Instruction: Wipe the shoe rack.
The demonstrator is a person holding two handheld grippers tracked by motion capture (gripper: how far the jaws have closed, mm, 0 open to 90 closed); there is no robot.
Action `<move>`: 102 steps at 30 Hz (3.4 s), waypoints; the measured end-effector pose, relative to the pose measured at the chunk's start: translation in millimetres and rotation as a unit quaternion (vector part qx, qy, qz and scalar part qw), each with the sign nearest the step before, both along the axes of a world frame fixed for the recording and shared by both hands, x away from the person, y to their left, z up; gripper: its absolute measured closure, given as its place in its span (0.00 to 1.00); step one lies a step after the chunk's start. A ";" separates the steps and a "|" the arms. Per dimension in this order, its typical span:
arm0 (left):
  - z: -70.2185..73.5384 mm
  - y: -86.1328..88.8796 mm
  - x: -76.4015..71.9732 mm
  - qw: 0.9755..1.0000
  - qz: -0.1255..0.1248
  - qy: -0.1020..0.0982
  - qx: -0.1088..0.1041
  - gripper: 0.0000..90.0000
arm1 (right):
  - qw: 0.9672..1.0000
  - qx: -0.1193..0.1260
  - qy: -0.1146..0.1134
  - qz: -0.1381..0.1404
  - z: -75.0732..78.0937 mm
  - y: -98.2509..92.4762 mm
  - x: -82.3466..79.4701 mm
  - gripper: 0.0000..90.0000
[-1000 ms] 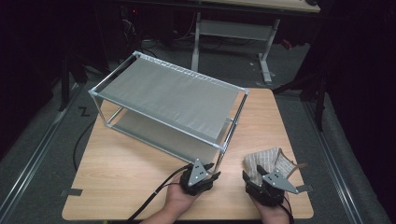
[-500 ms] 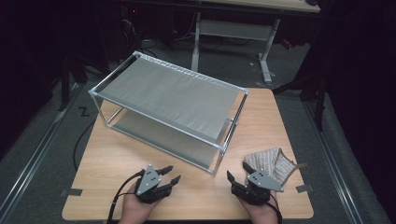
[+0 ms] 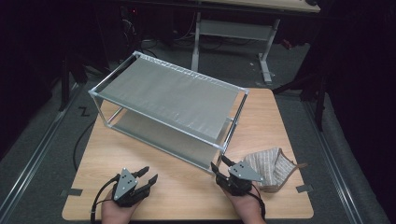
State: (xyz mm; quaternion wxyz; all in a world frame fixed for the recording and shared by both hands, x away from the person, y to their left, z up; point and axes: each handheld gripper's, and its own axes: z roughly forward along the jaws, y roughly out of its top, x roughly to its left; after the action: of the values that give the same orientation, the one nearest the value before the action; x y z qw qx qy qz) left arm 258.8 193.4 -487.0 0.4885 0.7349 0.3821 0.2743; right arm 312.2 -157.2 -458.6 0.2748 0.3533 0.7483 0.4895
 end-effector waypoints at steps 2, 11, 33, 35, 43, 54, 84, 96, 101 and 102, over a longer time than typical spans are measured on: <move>0.5 4.0 -2.7 1.000 0.007 -0.001 0.001 0.61 | 1.000 0.000 -0.003 0.001 0.0 2.7 2.2 0.68; 2.9 8.9 -4.5 1.000 0.014 -0.002 0.000 0.61 | 1.000 0.004 -0.011 0.016 2.7 0.6 4.4 0.89; 23.9 43.0 46.4 0.997 0.071 -0.020 -0.003 0.65 | 0.998 0.017 -0.006 -0.062 2.6 -75.8 -30.4 0.89; 22.1 51.3 49.9 0.996 0.088 -0.018 0.004 0.64 | 0.997 0.021 -0.005 -0.072 2.6 -82.7 -30.3 0.89; 16.7 74.7 64.1 0.988 0.152 -0.022 0.010 0.61 | 0.995 0.026 0.000 -0.091 3.1 -101.1 -29.3 0.89; 11.9 83.0 111.3 0.985 0.171 -0.018 -0.001 0.63 | 0.995 0.026 0.005 -0.095 4.0 -103.8 -28.8 0.90; 17.0 92.5 54.0 0.981 0.190 -0.032 0.021 0.89 | 0.992 0.009 0.011 -0.127 7.2 -92.2 46.0 0.89; 17.4 88.8 43.5 0.982 0.186 -0.033 0.028 0.88 | 0.990 0.009 0.012 -0.137 7.5 -93.9 49.1 0.89; 17.3 87.3 43.3 0.982 0.185 -0.034 0.029 0.88 | 0.990 0.009 0.010 -0.140 7.2 -94.7 50.3 0.89; 17.4 87.1 43.3 0.982 0.186 -0.035 0.029 0.88 | 0.990 0.008 0.010 -0.140 7.2 -94.7 50.4 0.89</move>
State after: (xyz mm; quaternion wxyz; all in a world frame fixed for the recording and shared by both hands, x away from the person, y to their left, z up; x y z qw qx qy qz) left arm 302.1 280.6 -469.5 0.4205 0.6552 0.4861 0.3971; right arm 362.5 -252.0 -451.4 0.3302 0.4616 0.6901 0.4490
